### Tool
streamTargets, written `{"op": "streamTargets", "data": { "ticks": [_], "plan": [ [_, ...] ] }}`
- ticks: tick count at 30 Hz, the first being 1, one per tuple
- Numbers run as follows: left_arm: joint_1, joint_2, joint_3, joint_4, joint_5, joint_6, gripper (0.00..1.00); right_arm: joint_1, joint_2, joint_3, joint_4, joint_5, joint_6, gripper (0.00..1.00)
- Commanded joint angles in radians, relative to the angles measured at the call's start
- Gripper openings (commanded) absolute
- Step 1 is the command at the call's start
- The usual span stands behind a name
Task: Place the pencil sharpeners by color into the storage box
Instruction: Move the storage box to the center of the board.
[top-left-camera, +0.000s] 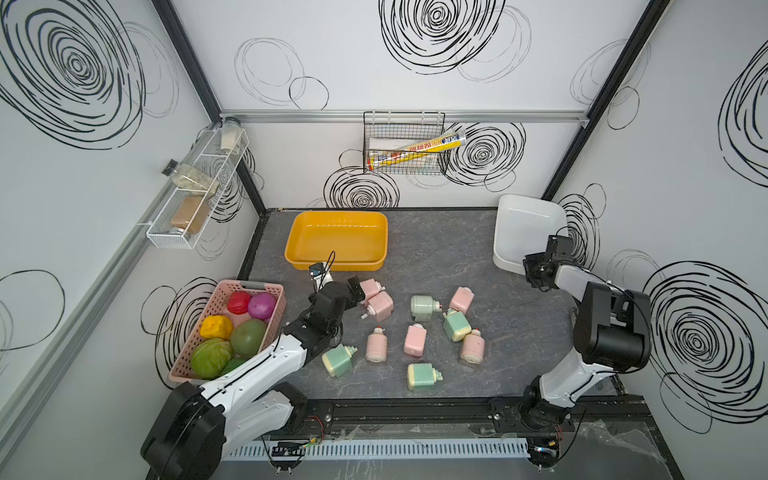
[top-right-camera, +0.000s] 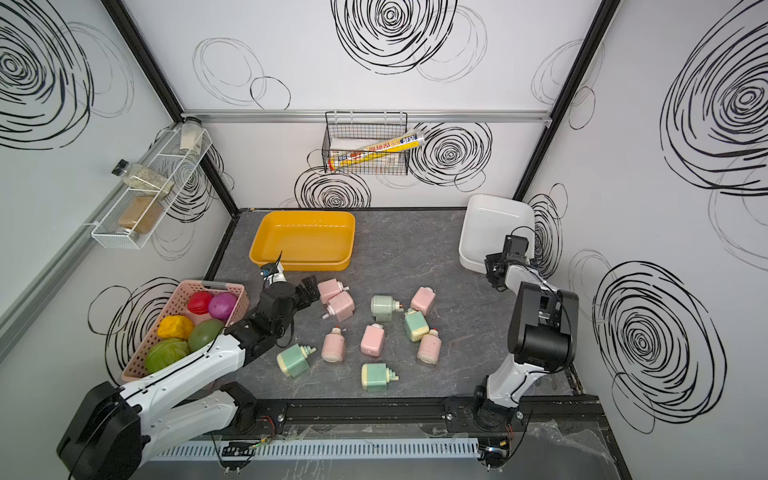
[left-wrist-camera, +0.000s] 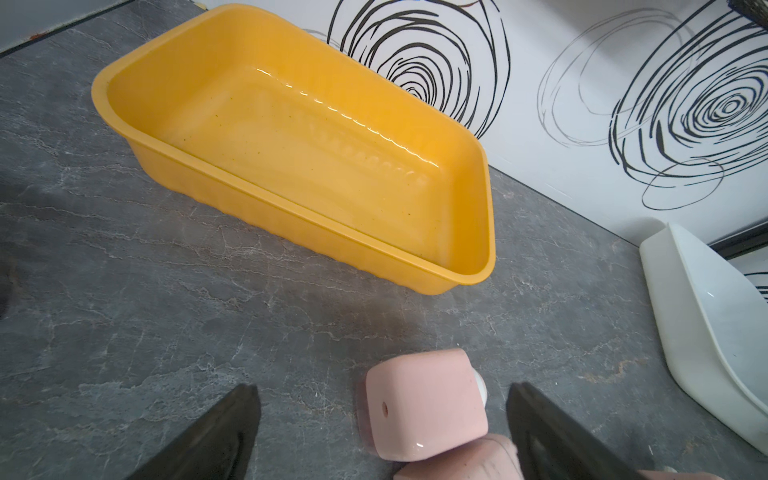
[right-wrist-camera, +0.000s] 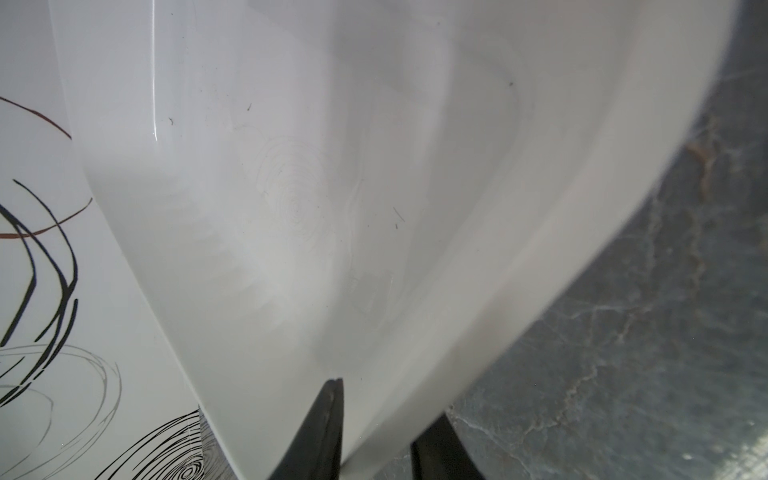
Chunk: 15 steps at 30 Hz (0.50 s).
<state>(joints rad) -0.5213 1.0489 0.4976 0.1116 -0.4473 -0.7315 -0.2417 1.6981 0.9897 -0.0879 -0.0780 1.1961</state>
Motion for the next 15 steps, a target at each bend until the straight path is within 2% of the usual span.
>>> {"op": "streamTargets", "data": {
  "ticks": [1,3,5,6,11,15],
  "plan": [
    [0.01,-0.009,0.009,0.007,-0.018,-0.01,0.99,0.0,-0.025,-0.005,-0.025,0.031,0.0,0.25],
    [0.01,-0.01,0.009,0.005,-0.018,-0.011,0.99,0.0,-0.03,-0.008,-0.028,0.037,-0.002,0.22],
    [0.01,-0.012,0.007,0.003,-0.018,-0.014,0.99,-0.001,-0.036,-0.011,-0.029,0.039,-0.004,0.12],
    [0.012,-0.012,0.007,0.003,-0.019,-0.013,0.99,-0.001,-0.038,-0.013,-0.032,0.041,-0.003,0.11],
    [0.014,-0.016,0.004,0.002,-0.016,-0.017,0.99,-0.001,-0.059,-0.02,-0.038,0.049,-0.009,0.1],
    [0.015,-0.021,0.002,-0.002,-0.016,-0.017,0.99,-0.001,-0.091,-0.036,-0.035,0.083,-0.033,0.05]
  ]
}}
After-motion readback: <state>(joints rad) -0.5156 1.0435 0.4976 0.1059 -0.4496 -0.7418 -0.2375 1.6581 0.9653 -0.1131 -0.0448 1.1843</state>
